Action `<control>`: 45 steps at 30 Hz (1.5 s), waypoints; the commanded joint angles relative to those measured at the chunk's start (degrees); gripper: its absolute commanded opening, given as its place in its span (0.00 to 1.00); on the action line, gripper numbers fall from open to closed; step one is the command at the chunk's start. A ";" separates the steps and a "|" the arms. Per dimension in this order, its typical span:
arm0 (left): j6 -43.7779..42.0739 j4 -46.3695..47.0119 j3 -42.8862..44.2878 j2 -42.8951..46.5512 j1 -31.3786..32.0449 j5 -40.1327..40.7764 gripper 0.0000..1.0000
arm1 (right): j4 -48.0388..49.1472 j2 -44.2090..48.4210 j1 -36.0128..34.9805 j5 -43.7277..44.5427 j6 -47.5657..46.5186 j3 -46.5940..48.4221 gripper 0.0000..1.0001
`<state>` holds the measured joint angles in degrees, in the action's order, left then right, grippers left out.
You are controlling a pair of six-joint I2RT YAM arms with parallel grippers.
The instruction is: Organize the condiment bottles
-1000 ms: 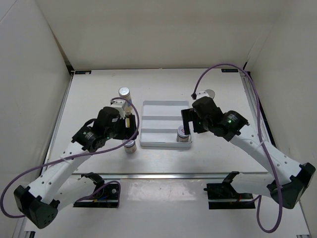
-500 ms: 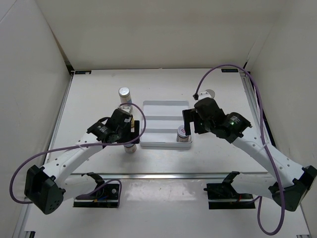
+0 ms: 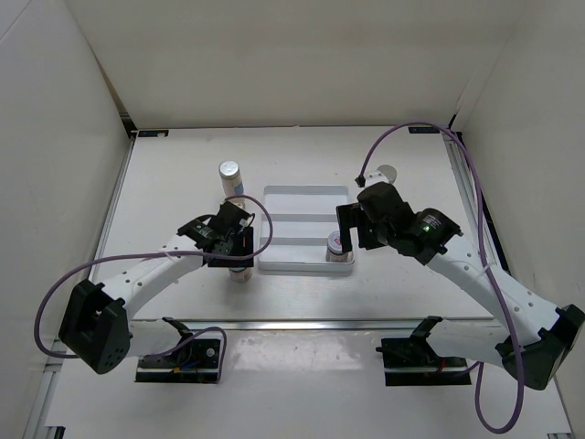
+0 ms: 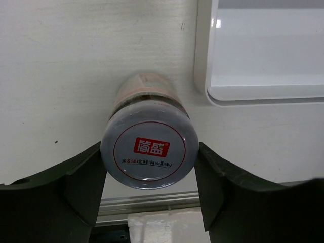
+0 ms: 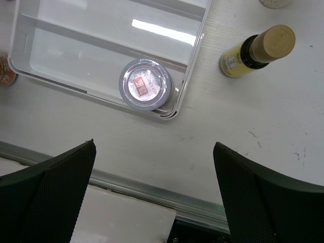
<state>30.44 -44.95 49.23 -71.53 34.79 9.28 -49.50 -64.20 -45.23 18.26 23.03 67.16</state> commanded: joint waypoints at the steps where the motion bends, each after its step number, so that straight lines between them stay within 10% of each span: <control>1: 0.50 1.26 -0.10 -0.37 -0.51 0.83 0.72 | 1.07 0.92 -0.12 0.20 0.97 -0.01 1.00; 13: -2.13 -6.11 15.09 2.88 4.75 6.45 0.35 | 1.07 2.59 -0.12 0.72 1.50 -1.59 1.00; 45: -8.73 10.06 15.37 -12.76 8.46 -4.53 0.47 | -1.75 4.70 -0.12 3.45 2.55 -2.64 1.00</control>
<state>22.13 -38.57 64.10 -85.58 42.98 6.37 -51.03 -60.47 -45.23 20.27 25.04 64.62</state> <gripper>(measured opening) 0.737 0.998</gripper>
